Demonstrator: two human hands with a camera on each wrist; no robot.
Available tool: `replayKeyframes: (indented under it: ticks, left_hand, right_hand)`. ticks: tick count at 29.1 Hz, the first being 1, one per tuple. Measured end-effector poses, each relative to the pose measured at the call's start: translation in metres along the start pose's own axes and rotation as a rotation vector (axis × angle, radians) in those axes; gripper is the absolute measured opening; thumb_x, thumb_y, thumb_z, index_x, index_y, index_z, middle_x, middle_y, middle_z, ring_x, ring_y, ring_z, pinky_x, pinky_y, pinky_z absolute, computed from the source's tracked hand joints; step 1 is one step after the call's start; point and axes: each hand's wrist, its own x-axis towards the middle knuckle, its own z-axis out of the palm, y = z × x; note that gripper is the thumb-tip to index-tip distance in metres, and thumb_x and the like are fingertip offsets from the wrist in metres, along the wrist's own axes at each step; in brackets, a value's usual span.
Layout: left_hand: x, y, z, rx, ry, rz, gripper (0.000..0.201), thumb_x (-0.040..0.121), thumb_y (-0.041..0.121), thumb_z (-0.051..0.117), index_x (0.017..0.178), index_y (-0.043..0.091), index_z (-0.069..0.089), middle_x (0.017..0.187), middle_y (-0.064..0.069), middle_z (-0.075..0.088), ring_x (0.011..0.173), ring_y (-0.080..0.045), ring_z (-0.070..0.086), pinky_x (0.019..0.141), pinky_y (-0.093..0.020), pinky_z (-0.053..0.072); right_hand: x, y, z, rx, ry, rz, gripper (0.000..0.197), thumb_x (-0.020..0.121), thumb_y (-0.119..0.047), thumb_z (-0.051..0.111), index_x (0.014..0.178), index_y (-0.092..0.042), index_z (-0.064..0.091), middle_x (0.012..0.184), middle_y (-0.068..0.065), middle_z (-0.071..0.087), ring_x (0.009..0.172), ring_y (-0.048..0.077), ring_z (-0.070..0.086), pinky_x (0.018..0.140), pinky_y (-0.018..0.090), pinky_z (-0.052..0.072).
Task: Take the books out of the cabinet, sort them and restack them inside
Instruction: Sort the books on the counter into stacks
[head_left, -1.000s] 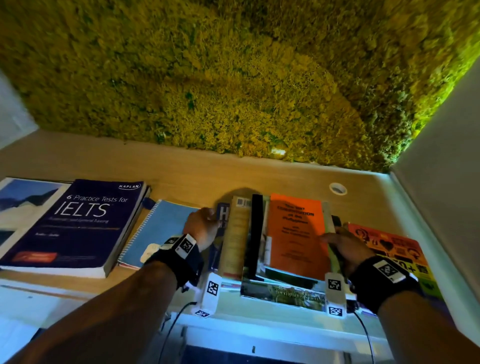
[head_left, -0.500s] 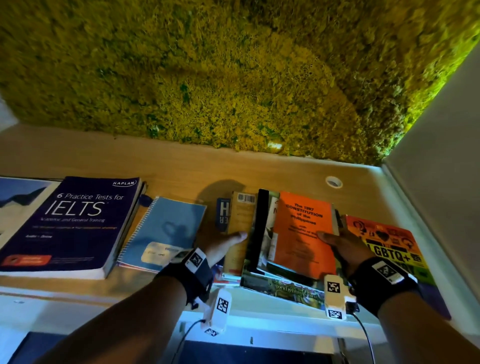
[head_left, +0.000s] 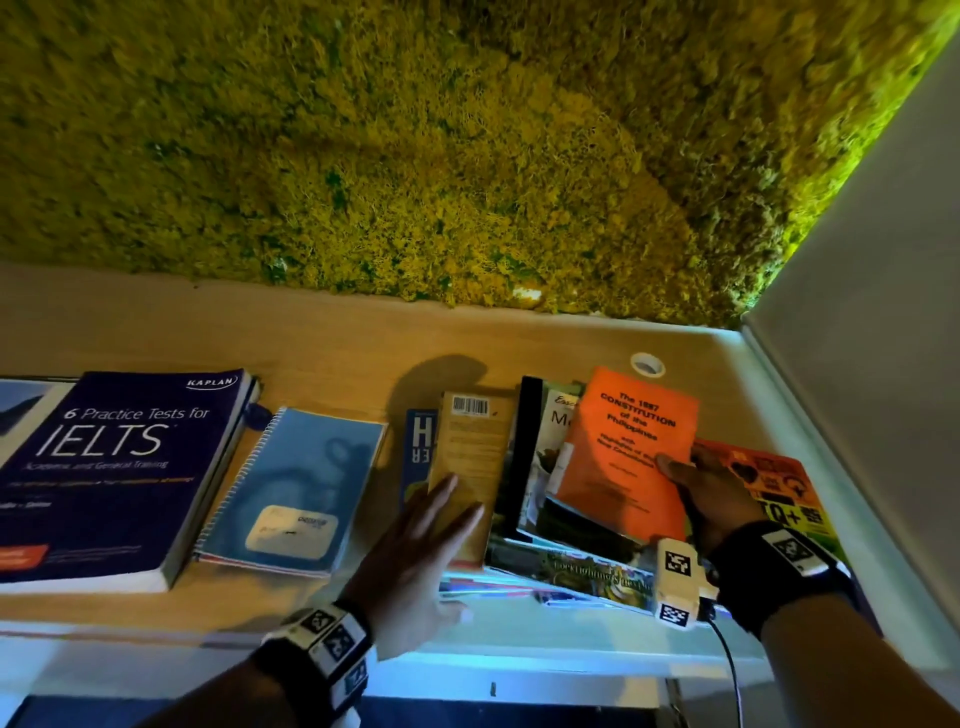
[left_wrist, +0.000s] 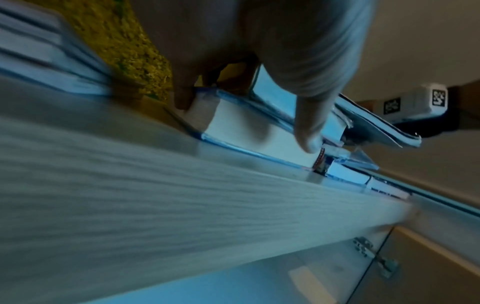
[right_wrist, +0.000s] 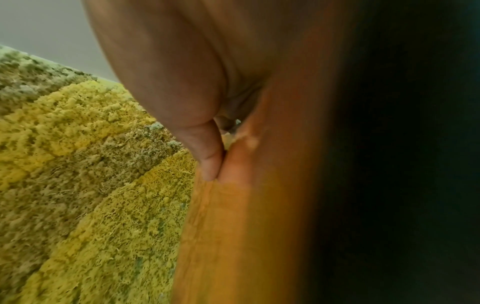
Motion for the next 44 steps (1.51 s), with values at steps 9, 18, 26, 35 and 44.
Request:
replayKeyframes:
  ticks: [9,18,26,35,44]
  left_hand:
    - [0.044,-0.022,0.009,0.138,0.029,-0.095,0.113,0.082,0.036,0.077,0.155,0.045,-0.009,0.164,0.011,-0.028,0.156,-0.021,-0.006,0.125,-0.037,0.023]
    - [0.129,-0.066,-0.033,0.273,-0.022,-0.168,0.117,0.084,0.008,0.072,0.155,0.040,-0.016,0.164,0.010,-0.026,0.155,-0.028,0.009,0.110,-0.051,0.043]
    - [0.161,-0.059,-0.075,0.073,-0.062,-0.280,0.065,0.089,-0.002,0.057,0.146,0.027,0.049,0.161,-0.008,0.031,0.144,-0.034,0.036,0.110,-0.046,0.044]
    - [0.074,-0.024,-0.091,-0.629,0.107,-0.452,0.040,0.085,0.065,0.063,0.093,0.027,0.052,0.087,0.002,0.059,0.073,-0.015,0.058,0.069,-0.031,0.043]
    - [0.007,0.008,-0.091,-0.743,0.017,-0.496,0.031,0.092,0.006,0.068,0.086,0.029,0.048,0.061,0.033,0.066,0.061,0.018,0.062,0.056,-0.005,0.048]
  right_hand:
    - [0.010,-0.012,0.026,-0.010,0.025,0.056,0.037,0.089,-0.001,0.063,0.127,-0.003,0.063,0.117,0.025,0.071,0.104,0.044,0.069,0.095,0.070,0.048]
    - [0.029,-0.021,0.054,0.065,-0.047,-0.005,0.044,0.084,0.002,0.069,0.122,-0.014,0.055,0.116,0.022,0.072,0.103,0.042,0.069,0.093,0.068,0.050]
    - [0.012,-0.013,0.068,0.183,-0.169,0.029,0.040,0.085,0.004,0.067,0.121,-0.012,0.062,0.113,0.020,0.074,0.100,0.043,0.071,0.084,0.065,0.055]
    - [-0.020,0.003,0.123,0.186,-0.376,0.006,0.062,0.075,0.002,0.070,0.135,-0.002,0.054,0.129,0.033,0.062,0.112,0.050,0.064,0.093,0.069,0.050]
    - [-0.047,0.060,0.131,-0.031,-0.314,0.196,0.076,0.060,-0.014,0.081,0.130,-0.004,0.054,0.118,0.028,0.069,0.104,0.050,0.068,0.092,0.071,0.050]
